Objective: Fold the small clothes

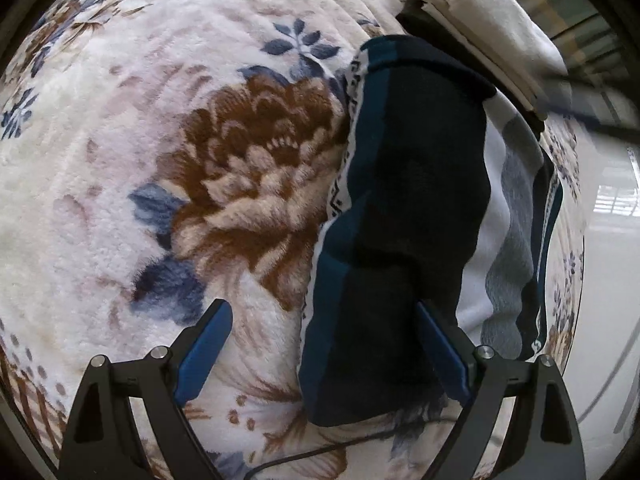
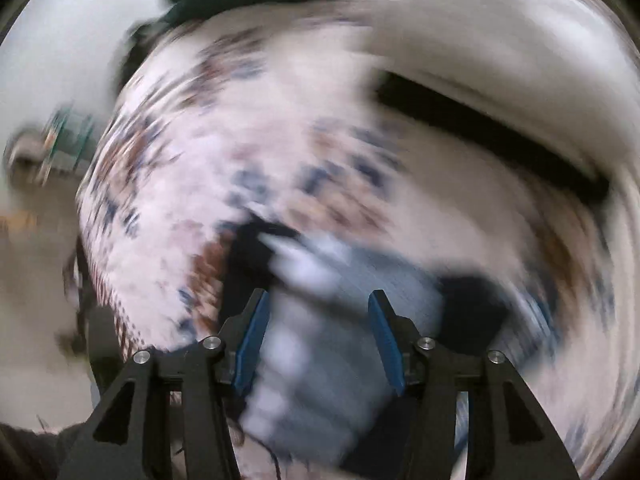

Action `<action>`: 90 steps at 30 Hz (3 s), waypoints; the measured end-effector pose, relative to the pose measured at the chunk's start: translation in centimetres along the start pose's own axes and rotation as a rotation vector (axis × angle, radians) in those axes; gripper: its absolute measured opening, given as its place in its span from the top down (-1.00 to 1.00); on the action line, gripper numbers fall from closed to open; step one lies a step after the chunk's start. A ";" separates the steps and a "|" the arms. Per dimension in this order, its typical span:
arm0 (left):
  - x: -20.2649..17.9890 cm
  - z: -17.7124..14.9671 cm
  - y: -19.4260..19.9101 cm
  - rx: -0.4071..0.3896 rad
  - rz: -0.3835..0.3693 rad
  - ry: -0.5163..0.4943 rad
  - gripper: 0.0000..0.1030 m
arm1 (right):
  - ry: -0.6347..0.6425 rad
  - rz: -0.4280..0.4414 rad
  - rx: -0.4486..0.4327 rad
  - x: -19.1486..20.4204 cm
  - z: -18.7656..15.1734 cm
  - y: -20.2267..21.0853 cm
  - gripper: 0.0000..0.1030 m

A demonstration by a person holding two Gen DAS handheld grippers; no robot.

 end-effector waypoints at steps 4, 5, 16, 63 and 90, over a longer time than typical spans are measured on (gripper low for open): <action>0.2 -0.5 -0.4 -0.004 -0.029 0.019 -0.77 | 0.308 -0.076 0.178 7.3 4.3 -7.0 -0.04; 0.2 -0.6 -0.6 -0.005 -0.034 0.025 -0.77 | 0.396 -0.143 0.212 8.8 4.7 -8.8 -0.02; 1.8 -1.3 -1.3 -0.005 -0.130 0.088 -0.77 | -0.437 0.115 0.378 -0.7 8.5 -13.5 0.70; -2.1 15.7 0.8 -0.108 -0.029 -0.044 -0.77 | -0.398 -0.036 -0.102 -15.5 0.5 3.0 -0.17; -0.4 14.9 0.9 -0.041 -0.130 0.083 -0.13 | -0.675 0.095 -0.116 -22.3 -11.4 2.2 0.00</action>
Point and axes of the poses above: each gripper's, at about its wrist camera, not at the fingertips, and y roughly against the way its jaws point, x to its left, z to its top, the point moved 3 cm from there along -y, roughly the way its jaws point, and after that the axes turned 2 degrees about z, right-handed, at the moved point
